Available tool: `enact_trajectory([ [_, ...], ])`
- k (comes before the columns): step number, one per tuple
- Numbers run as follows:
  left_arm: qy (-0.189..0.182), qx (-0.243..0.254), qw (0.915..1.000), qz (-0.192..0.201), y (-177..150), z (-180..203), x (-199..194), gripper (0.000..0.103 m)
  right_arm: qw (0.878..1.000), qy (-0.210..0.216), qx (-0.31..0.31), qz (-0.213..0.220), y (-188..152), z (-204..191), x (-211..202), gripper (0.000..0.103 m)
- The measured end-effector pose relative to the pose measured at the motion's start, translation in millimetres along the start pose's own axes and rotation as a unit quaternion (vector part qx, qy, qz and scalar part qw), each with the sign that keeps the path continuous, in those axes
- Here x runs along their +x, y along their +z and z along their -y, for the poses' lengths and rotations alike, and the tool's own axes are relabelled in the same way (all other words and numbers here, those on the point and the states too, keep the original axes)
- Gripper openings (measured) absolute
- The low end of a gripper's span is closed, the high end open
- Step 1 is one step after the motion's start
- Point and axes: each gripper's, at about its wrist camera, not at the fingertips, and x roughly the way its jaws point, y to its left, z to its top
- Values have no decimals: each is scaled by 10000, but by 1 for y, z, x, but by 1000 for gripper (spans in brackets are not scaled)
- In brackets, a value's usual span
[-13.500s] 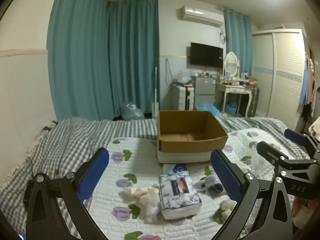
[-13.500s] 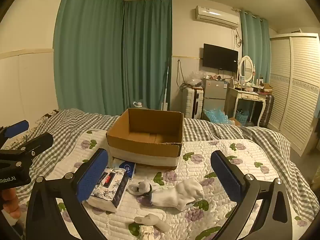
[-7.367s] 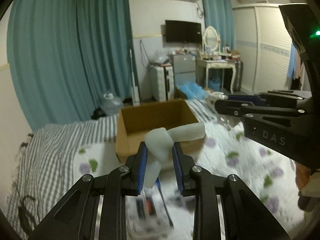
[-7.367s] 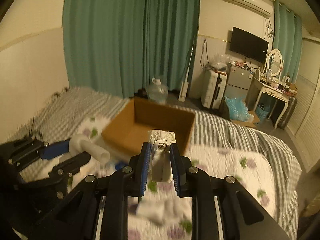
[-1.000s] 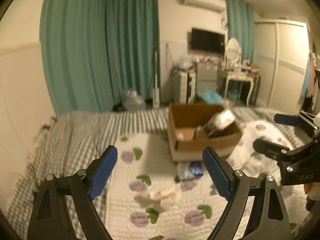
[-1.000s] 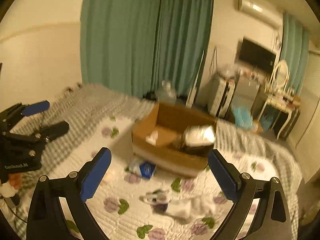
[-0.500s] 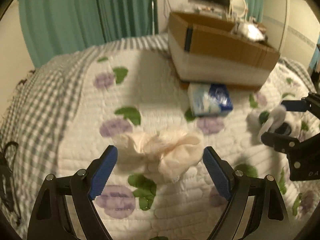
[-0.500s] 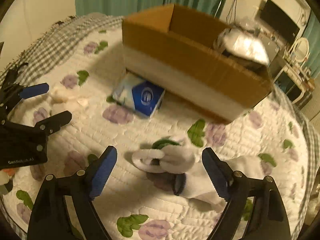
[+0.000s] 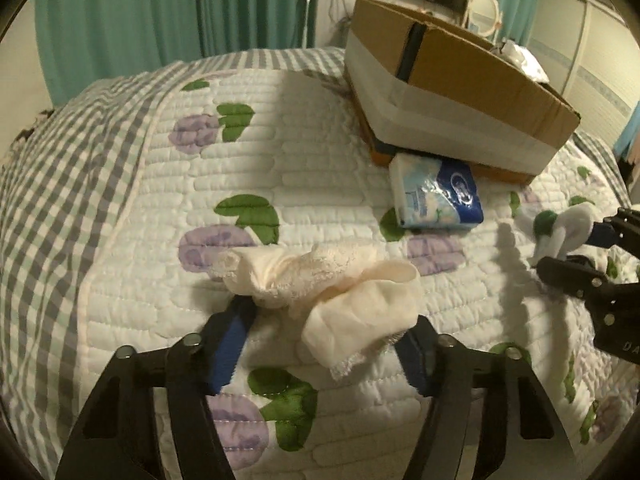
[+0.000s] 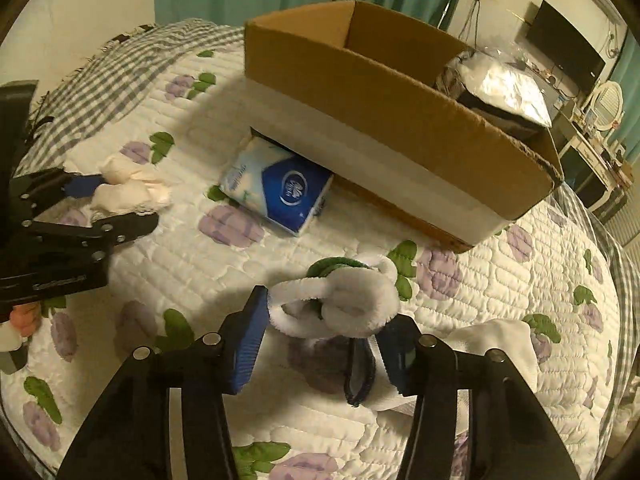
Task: Organize soft objects
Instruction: 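Move both grippers to the white socks and cream lace cloth, then grasp the white sock with the right gripper while the left grasps the lace cloth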
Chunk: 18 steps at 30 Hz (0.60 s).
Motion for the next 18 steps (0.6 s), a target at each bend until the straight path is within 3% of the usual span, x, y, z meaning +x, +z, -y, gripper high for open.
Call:
enact_trajectory([
  [4,-48,-57,10000,8,1,-5,-3,47,10000,20,4,79,-1,0,-7,45],
  [6,-36,-70,10000,39,0,-6,-7,36,9999,57,38,116,-2,1,-11,45],
  [13,66,3,9993,356,-1,-4,-37,35,9988,154,179,433,-2,-1,-39,45],
  [18,156,350,9955,866,4,13,-83,35,9958,254,321,816,-3,-5,-79,45],
])
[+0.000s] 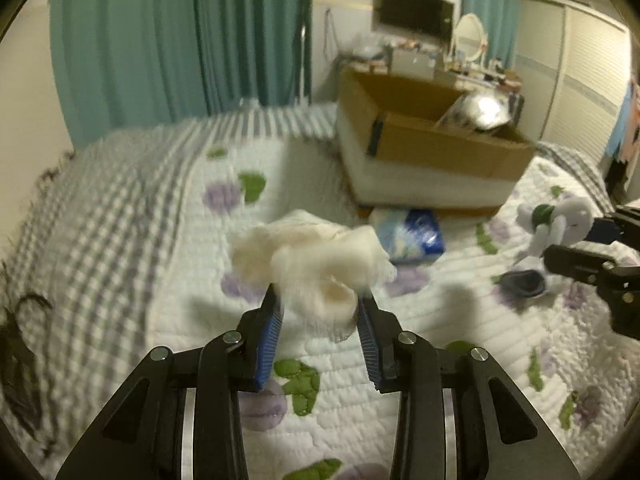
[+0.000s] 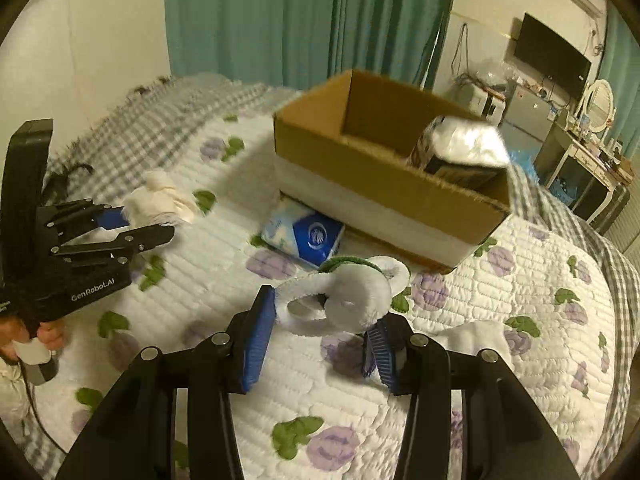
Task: Organize soft objects
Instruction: 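Grasp the white sock with the right gripper while the left grasps the lace cloth, then place the sock and lace cloth into the box with both grippers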
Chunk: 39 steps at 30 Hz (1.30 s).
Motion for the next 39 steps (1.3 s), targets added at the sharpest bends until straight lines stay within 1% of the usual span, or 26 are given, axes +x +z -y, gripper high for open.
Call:
enact_trajectory([
  [3,-21,217,9990,392,11,12,-30,35,9998,51,77,176,2,-2,-19,45],
  [5,-63,311,9979,563,17,17,-44,35,9992,63,145,354,3,-1,-34,45],
  [8,-73,397,9968,683,20,21,-54,35,9984,117,279,484,3,2,-45,45],
  [10,14,452,9966,696,18,23,-53,36,9982,134,315,497,0,4,-48,45],
  [11,81,449,9967,669,17,24,-50,39,9982,125,310,490,-1,4,-49,45],
  [13,137,375,9979,504,15,25,-39,39,9984,144,308,462,-4,7,-48,45],
  [14,109,304,9986,429,14,23,-32,48,9984,150,308,441,-4,8,-46,45],
  [15,83,188,9992,354,13,21,-23,64,9985,158,304,422,-4,9,-44,45],
  [16,80,122,9993,331,13,19,-17,72,9986,167,293,404,-3,9,-41,45],
  [17,95,79,9994,323,12,18,-10,75,9988,171,262,386,-1,10,-38,45],
  [20,127,36,9999,57,10,17,18,75,9992,181,166,316,7,11,-26,45],
  [23,28,-43,9995,-308,3,15,52,75,9995,215,104,207,14,13,-9,45],
  [25,-21,13,9985,-540,-3,17,74,75,9997,195,16,114,17,14,4,45],
  [27,-51,112,9978,-655,-6,19,91,75,9998,165,-66,-9,18,16,15,45],
  [28,-86,140,9978,-641,-6,20,95,74,9998,153,-94,-72,18,17,20,45],
  [30,-178,164,9980,-590,-5,21,101,70,9997,120,-116,-182,16,21,28,45],
  [31,-226,165,9980,-572,-4,21,102,64,9996,110,-105,-225,16,23,31,45],
  [32,-254,167,9979,-568,-4,21,102,45,9996,115,-72,-257,15,25,33,45],
  [33,-256,189,9978,-585,-4,21,101,39,9996,120,-33,-270,15,27,34,45],
  [34,-273,195,9977,-584,-4,21,100,37,9996,118,0,-272,15,29,34,45],
  [35,-303,184,9977,-569,-4,20,97,28,9996,114,19,-252,16,30,33,45],
  [37,-385,111,9979,-514,-3,19,86,26,9998,101,54,-190,17,30,29,45],
  [39,-468,82,9984,-305,2,21,67,25,9998,101,111,-98,19,30,22,45],
])
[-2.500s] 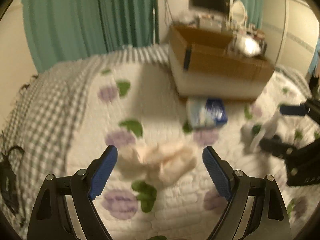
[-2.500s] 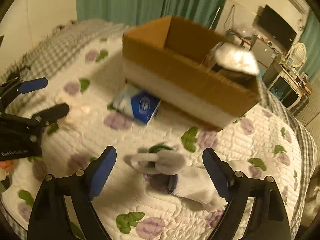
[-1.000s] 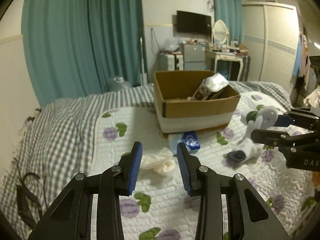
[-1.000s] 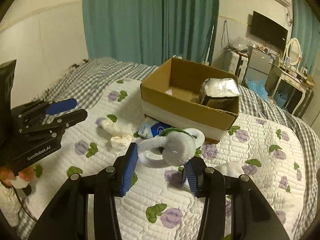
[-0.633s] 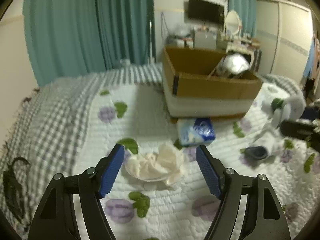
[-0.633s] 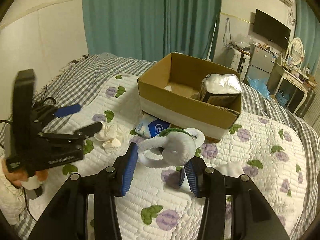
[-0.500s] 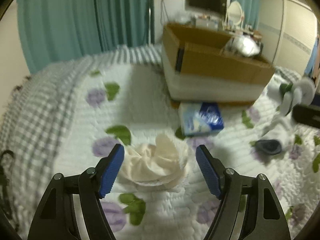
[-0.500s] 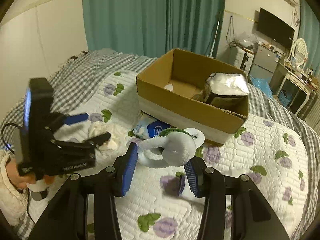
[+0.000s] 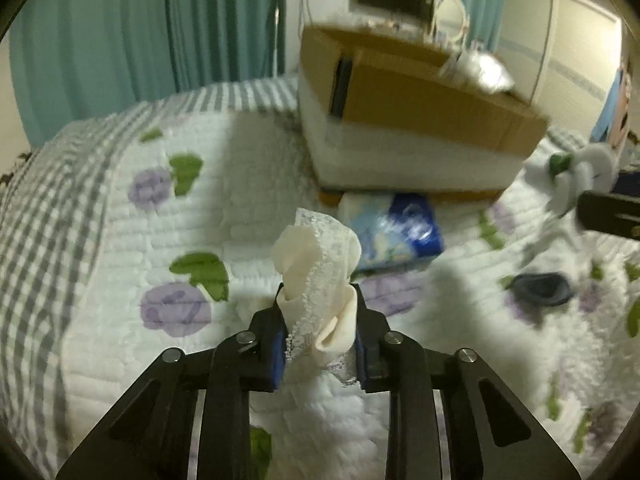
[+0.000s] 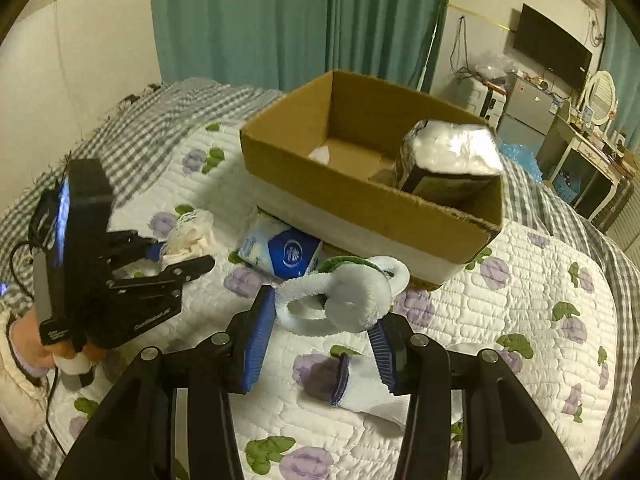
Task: Organize soft objects
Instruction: 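Place the sock and lace cloth into the box with both grippers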
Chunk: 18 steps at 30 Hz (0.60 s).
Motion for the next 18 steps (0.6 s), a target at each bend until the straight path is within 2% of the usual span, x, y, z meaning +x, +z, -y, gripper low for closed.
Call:
enact_trajectory([
  [5,-112,197,9980,594,27,19,-55,25,9989,7,138,450,16,5,-32,45],
  [10,-241,278,9933,1097,86,30,-90,25,9945,-101,259,1005,55,25,-67,45],
  [14,-120,523,9898,1318,129,48,-83,25,9910,-117,316,1294,100,48,-72,45],
  [18,-38,474,9907,1278,156,52,-47,29,9907,-40,524,1255,131,73,-41,46],
])
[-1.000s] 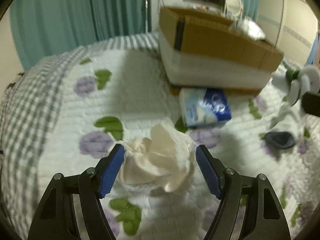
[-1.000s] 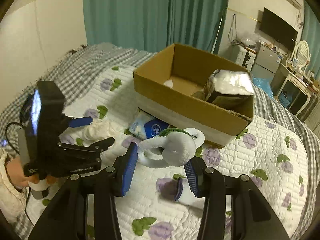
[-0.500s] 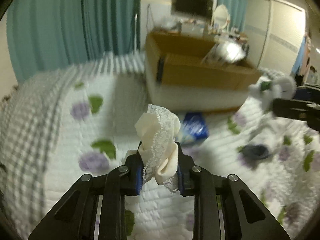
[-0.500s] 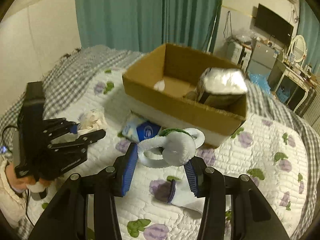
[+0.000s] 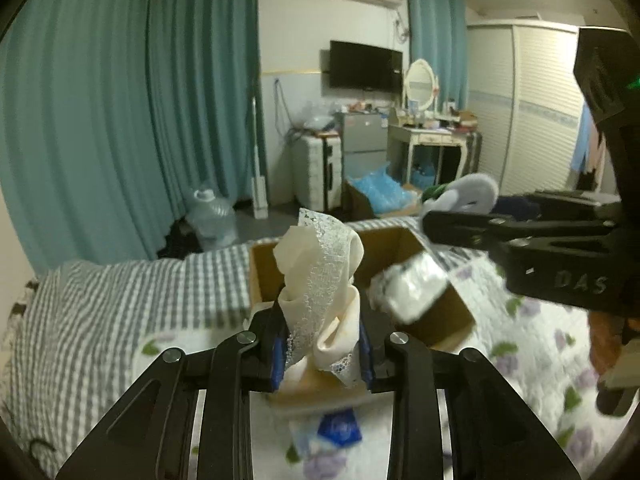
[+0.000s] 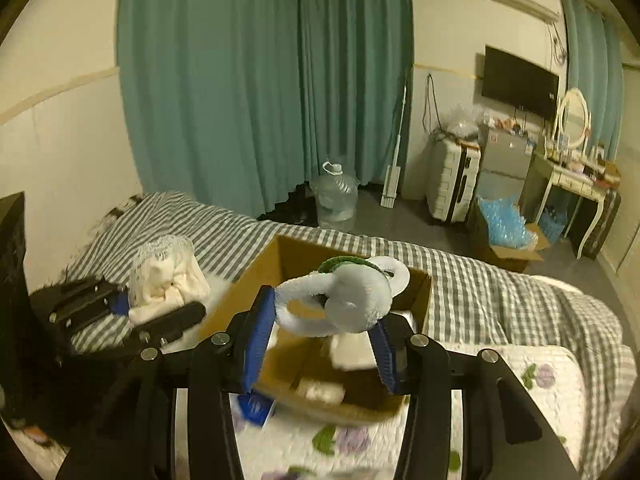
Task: Organize soft objects
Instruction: 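Place the sock and lace cloth into the box with both grippers, then grasp the second white sock with the right gripper while the left grasps the blue tissue pack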
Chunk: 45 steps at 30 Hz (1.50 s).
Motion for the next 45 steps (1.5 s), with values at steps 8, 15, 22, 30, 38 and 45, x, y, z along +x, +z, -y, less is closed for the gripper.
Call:
enact_trajectory([
  [8,362,109,9989,-271,-14,0,78,69,9994,-35,327,-138,7,31,84,88],
  [15,379,-249,9985,-297,-14,-11,60,69,9990,-301,271,-195,2,42,82,89],
  [22,525,-62,9985,116,5,-4,-31,79,9974,-580,344,235,10,31,-13,92],
  [30,390,-18,9959,821,17,0,-153,88,9974,-628,30,345,2,-11,-131,98],
  [38,405,-32,9973,613,-26,8,-178,88,9977,-585,-212,-253,-61,-23,-148,99],
  [45,416,-230,9988,-81,-83,8,-122,88,9889,-619,-146,-1343,-146,0,-62,99],
])
